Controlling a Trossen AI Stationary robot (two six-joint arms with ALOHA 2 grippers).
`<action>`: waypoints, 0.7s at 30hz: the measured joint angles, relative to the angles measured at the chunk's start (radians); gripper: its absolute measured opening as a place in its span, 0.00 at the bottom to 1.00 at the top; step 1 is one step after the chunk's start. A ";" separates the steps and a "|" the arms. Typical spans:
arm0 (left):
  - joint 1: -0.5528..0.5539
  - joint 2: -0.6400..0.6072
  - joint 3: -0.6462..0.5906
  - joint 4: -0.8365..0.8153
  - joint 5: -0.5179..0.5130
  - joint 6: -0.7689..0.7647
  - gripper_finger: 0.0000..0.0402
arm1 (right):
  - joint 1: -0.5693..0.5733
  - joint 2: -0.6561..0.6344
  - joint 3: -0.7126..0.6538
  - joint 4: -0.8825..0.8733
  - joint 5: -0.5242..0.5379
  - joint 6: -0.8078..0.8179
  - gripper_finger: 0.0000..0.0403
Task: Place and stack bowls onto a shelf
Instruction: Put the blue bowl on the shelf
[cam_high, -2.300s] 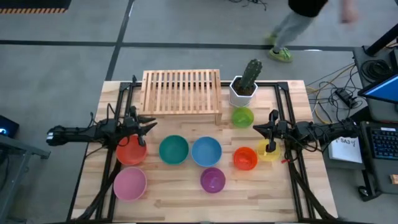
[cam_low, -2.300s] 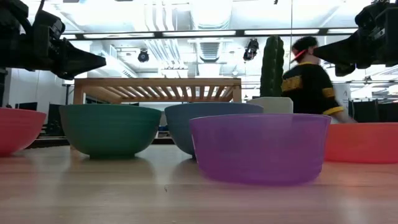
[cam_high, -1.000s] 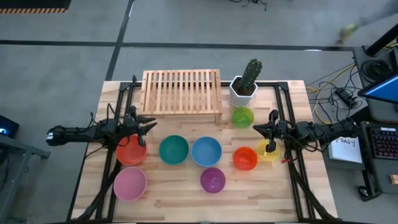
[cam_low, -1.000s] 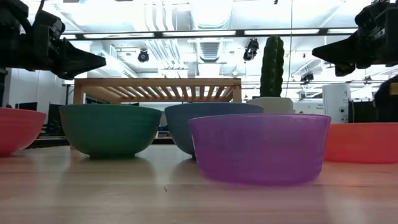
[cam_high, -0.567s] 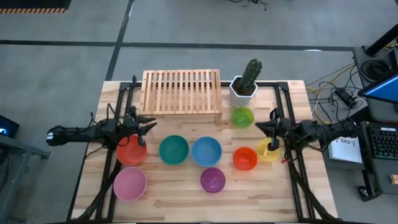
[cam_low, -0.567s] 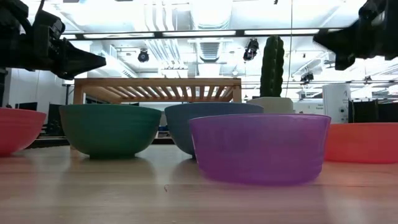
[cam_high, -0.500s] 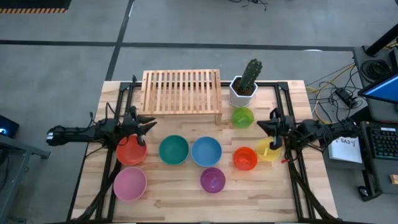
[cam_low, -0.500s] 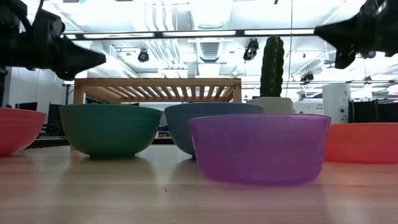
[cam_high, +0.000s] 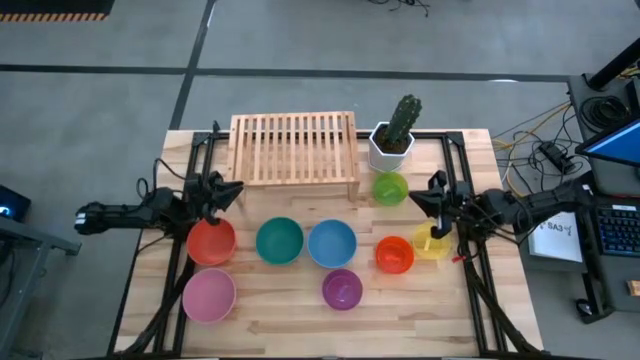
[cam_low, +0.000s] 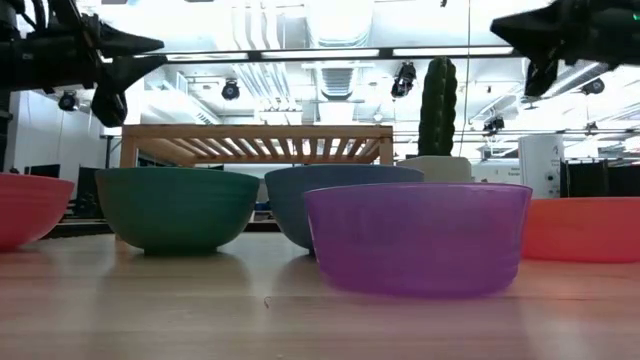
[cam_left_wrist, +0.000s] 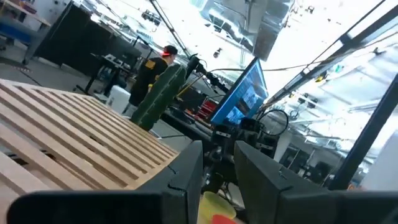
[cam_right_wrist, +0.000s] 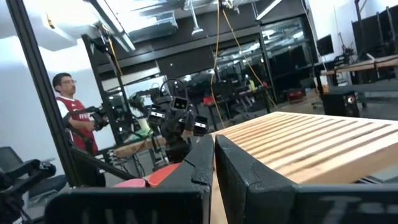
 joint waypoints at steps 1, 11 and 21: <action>0.000 0.000 0.000 0.011 0.019 -0.006 0.19 | 0.000 0.034 0.025 -0.001 0.000 0.003 0.02; -0.001 -0.002 0.047 0.075 0.290 -0.115 0.19 | 0.002 0.345 0.336 -0.222 0.000 0.078 0.02; -0.003 0.069 0.220 -0.051 0.507 -0.104 0.19 | 0.105 0.633 0.570 -0.393 0.000 0.131 0.02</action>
